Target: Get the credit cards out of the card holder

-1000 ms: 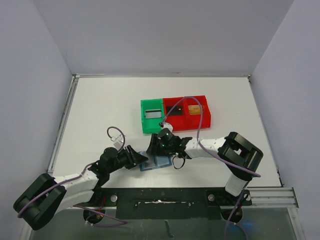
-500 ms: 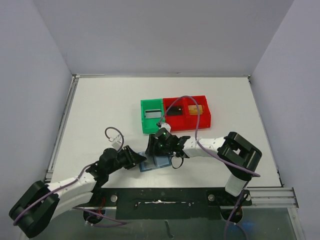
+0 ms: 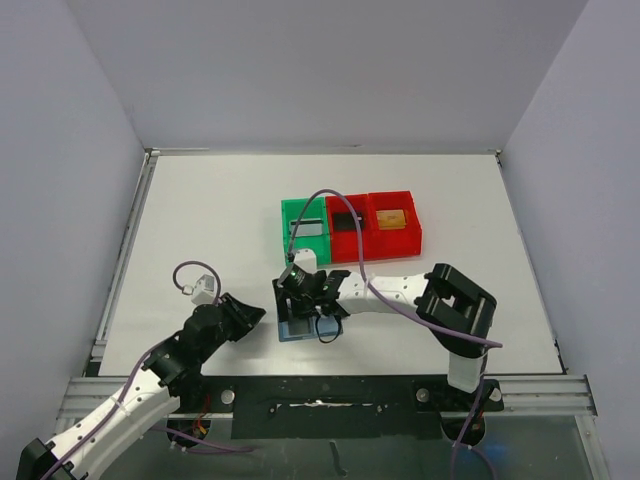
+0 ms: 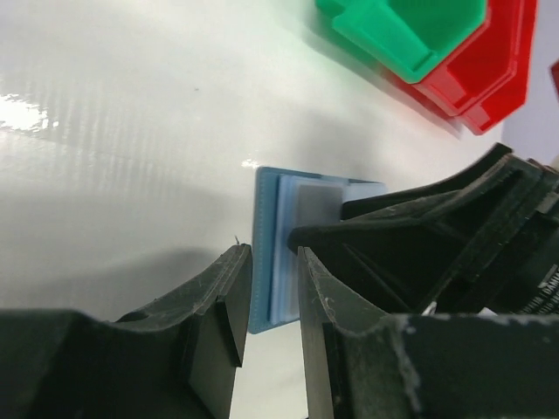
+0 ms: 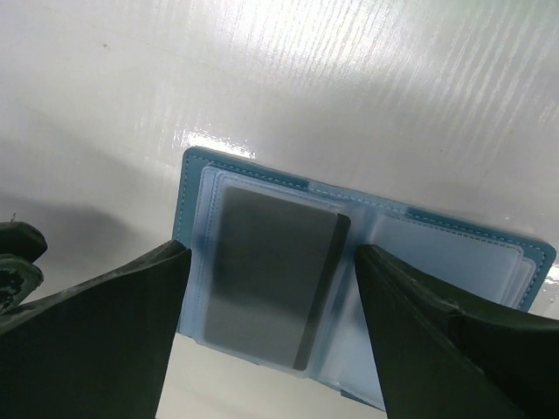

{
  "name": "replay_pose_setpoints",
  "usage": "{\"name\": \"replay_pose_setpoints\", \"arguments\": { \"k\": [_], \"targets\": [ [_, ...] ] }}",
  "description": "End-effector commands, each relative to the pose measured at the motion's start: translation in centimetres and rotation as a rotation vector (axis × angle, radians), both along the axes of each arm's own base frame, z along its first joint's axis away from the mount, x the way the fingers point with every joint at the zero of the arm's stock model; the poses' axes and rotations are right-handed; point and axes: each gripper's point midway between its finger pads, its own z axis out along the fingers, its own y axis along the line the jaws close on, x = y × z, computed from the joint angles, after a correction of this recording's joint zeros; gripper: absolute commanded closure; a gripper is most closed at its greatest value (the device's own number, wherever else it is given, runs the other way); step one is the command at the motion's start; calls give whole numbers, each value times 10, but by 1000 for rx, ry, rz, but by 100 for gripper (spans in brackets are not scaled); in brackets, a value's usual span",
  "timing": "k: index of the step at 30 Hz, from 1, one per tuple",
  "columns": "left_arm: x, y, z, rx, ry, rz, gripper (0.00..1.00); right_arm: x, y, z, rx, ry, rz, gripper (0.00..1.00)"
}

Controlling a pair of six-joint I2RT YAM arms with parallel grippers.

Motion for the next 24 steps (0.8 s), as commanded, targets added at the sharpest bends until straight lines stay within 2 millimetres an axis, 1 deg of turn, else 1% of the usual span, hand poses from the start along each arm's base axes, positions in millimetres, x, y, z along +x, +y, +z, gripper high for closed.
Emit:
{"name": "replay_pose_setpoints", "arguments": {
  "k": [1, 5, 7, 11, 13, 16, 18, 21, 24],
  "targets": [
    [5, 8, 12, 18, -3, 50, 73, 0, -19, -13, -137, -9, -26, 21],
    [7, 4, 11, 13, -6, 44, 73, 1, -31, -24, -220, 0, -81, 26],
    [8, 0, 11, 0, -10, 30, 73, 2, -31, -28, -235, 3, -87, 29],
    [9, -5, 9, 1, -3, 13, 73, 6, -36, -25, -268, -23, -116, 34],
    [9, -7, 9, -1, -5, 3, 73, 7, -36, -24, -282, -32, -116, 32],
    [9, -8, 9, -9, -9, -4, 73, 6, -35, -26, -309, -40, -105, 25],
    [9, -9, 9, -11, -11, -6, 73, 4, -34, -28, -323, -40, -101, 25],
    [8, -8, 11, -11, -15, -6, 73, 2, -32, -32, -328, -33, -93, 38],
    [9, -8, 13, -13, -20, -8, 73, -1, -30, -33, -317, -27, -88, 40]
  ]
}}
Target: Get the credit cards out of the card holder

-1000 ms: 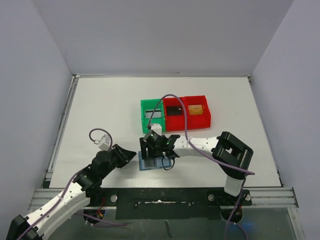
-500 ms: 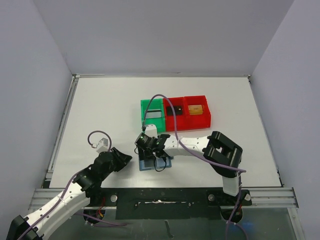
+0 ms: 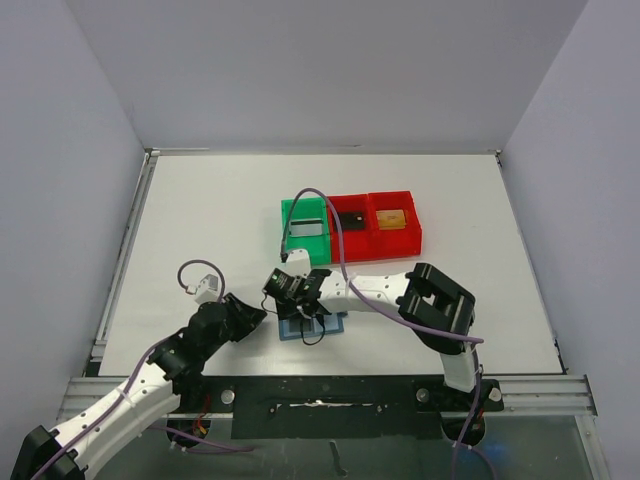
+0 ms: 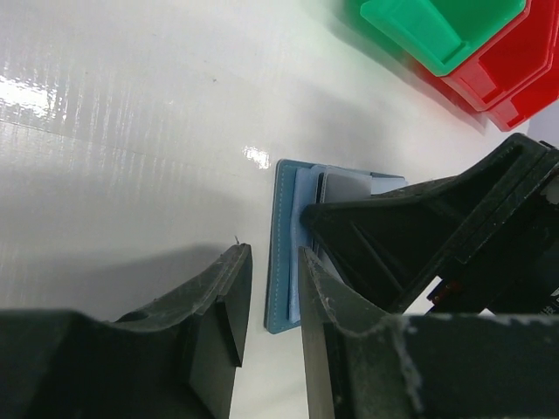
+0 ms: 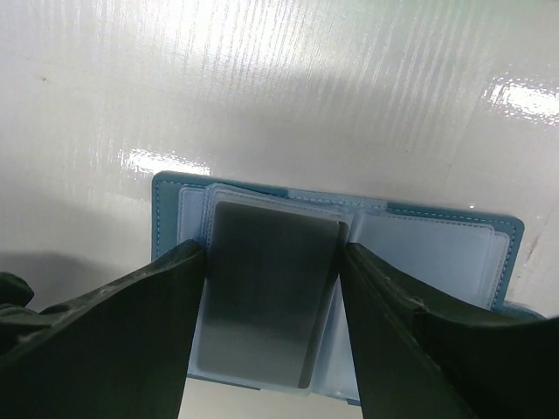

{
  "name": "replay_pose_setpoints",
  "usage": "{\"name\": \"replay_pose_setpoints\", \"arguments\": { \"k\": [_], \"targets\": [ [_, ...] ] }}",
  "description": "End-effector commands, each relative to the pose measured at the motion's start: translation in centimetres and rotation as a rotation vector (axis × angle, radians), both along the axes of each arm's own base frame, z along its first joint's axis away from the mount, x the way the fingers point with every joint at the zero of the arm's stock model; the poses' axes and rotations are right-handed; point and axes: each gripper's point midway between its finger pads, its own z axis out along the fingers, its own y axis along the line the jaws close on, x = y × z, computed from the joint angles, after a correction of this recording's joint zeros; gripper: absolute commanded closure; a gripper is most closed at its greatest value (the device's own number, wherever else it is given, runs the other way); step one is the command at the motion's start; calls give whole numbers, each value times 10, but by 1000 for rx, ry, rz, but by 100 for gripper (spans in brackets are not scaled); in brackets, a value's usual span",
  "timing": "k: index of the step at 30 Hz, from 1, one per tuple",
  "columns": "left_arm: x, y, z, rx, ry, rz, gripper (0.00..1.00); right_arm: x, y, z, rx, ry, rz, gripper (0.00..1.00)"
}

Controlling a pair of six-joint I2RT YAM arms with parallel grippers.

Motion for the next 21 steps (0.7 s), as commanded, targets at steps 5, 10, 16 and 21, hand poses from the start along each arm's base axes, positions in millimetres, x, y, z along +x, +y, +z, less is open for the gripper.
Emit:
{"name": "replay_pose_setpoints", "arguments": {
  "k": [5, 10, 16, 21],
  "targets": [
    [6, -33, 45, -153, -159, -135, 73, -16, -7, -23, 163, 122, 45, 46],
    [1, -56, 60, -238, -224, -251, 72, -18, -8, -17, 377, 181, 51, 47],
    [-7, -71, 54, -265, -214, -344, 67, -16, -12, -17, 408, 188, 69, 49],
    [-10, -78, 46, -272, -187, -388, 65, -18, -10, -17, 417, 196, 77, 50]
  ]
}}
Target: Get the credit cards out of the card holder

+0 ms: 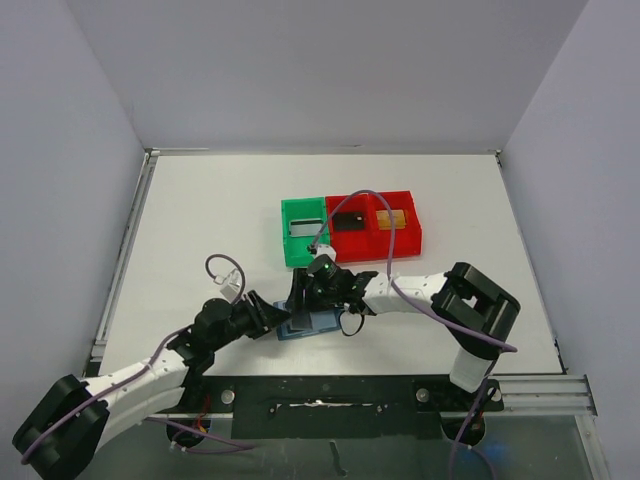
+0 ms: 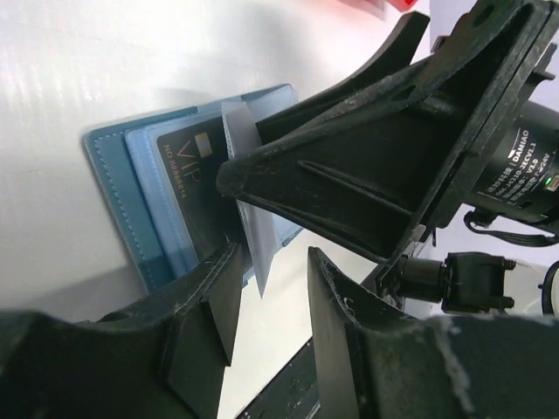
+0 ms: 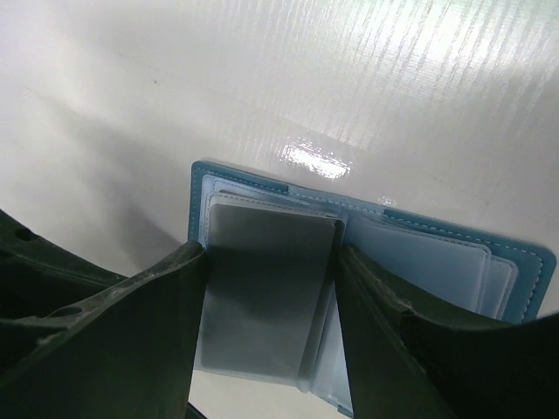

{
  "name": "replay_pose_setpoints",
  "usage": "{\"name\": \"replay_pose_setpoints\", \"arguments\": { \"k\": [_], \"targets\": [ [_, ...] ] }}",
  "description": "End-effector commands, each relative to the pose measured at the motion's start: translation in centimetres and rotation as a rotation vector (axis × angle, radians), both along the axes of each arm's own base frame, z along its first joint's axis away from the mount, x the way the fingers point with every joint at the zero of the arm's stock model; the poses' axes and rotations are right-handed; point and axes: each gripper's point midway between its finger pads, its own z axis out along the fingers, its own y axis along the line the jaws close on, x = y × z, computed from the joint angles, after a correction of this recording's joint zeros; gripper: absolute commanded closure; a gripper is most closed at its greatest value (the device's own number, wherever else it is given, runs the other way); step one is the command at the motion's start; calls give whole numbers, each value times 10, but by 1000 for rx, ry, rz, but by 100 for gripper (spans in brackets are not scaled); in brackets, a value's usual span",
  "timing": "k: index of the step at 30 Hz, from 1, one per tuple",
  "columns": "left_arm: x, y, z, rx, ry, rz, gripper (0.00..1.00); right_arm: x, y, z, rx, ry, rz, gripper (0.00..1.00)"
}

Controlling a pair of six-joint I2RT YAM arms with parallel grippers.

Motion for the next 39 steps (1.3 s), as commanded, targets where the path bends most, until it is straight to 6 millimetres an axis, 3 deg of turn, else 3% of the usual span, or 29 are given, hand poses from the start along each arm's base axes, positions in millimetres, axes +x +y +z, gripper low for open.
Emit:
{"name": "replay_pose_setpoints", "arguments": {
  "k": [1, 10, 17, 20, 23, 28, 32, 39],
  "targets": [
    [-1, -16, 24, -79, -93, -81, 65, -19, -10, -26, -46, 71, 42, 50],
    [-1, -15, 9, -50, -58, -77, 62, -19, -8, -21, -29, 66, 49, 49],
    [-1, -30, 17, -78, -81, -150, 62, -20, -3, -10, 12, 60, 68, 49],
    [-2, -37, 18, -66, -88, -204, 67, -20, -3, -3, 31, 54, 71, 47],
    [0, -40, 22, -84, -95, -203, 68, -20, -1, 5, 64, 58, 83, 44],
    [1, -44, 28, -101, -99, -214, 65, -17, -2, 28, 112, 28, 77, 28],
    [3, -46, 29, -97, -96, -219, 64, -12, -12, 45, 112, -9, 47, 23],
    [3, -49, 34, -102, -99, -233, 61, 0, -45, 67, 55, -91, -68, 22]
  ]
}}
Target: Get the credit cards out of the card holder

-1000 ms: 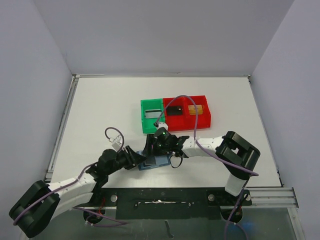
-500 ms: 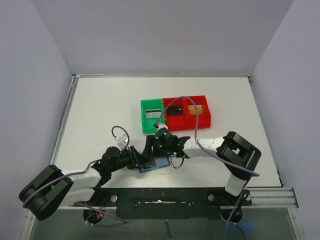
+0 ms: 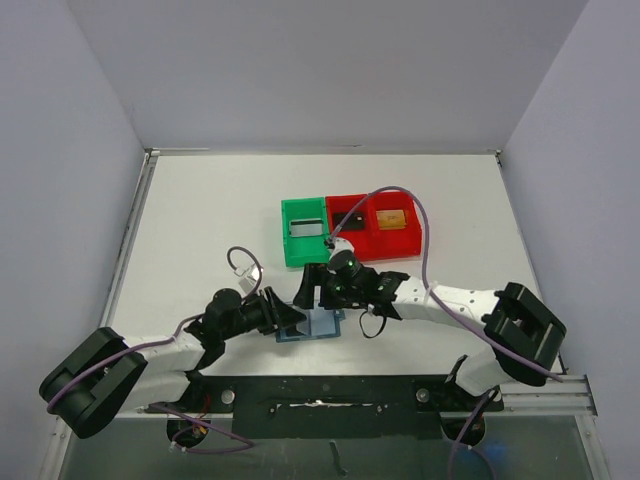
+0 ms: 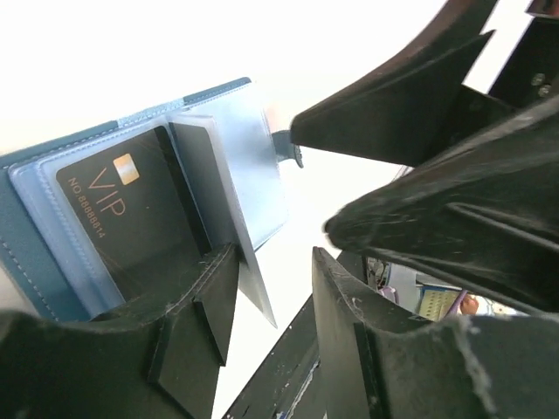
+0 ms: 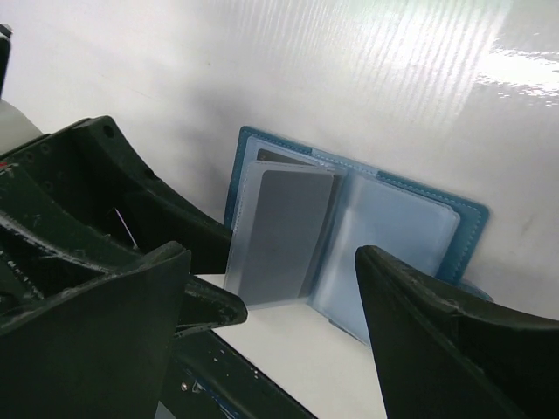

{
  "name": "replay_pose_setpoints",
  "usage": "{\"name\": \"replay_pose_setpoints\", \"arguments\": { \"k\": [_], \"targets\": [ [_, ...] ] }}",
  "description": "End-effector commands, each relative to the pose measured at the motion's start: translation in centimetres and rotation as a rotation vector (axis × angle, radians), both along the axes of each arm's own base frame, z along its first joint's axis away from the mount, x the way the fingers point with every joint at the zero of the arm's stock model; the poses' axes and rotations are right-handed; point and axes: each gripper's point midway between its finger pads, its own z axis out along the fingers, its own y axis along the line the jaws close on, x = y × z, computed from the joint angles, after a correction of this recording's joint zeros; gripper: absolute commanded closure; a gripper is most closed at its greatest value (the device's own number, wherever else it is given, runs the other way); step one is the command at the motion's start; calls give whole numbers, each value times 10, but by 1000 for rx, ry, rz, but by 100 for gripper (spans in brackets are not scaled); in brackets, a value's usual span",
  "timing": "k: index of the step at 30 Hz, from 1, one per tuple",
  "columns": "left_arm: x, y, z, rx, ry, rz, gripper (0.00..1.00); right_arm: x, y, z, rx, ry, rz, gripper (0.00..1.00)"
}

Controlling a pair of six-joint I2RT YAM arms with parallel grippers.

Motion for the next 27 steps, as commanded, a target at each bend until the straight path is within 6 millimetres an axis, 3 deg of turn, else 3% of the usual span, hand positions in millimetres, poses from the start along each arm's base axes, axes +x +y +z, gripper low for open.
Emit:
{"name": "replay_pose_setpoints", "arguments": {
  "k": [1, 7, 13, 20, 27],
  "targets": [
    [10, -15, 34, -69, -97, -34, 61, 14, -27, 21, -32, -84, -107, 22],
    [11, -33, 34, -50, -96, -77, 59, 15, -57, 26, -36, -112, -221, 21],
    [6, -58, 34, -38, -103, -129, 56, 10, -71, 27, 19, -116, -268, 21],
    [10, -38, 25, 76, -99, -57, 50, 8, -76, 40, 88, -174, -256, 22],
    [19, -11, 16, 155, -72, 61, 48, 5, -60, 66, 219, -285, -148, 27]
  ]
}}
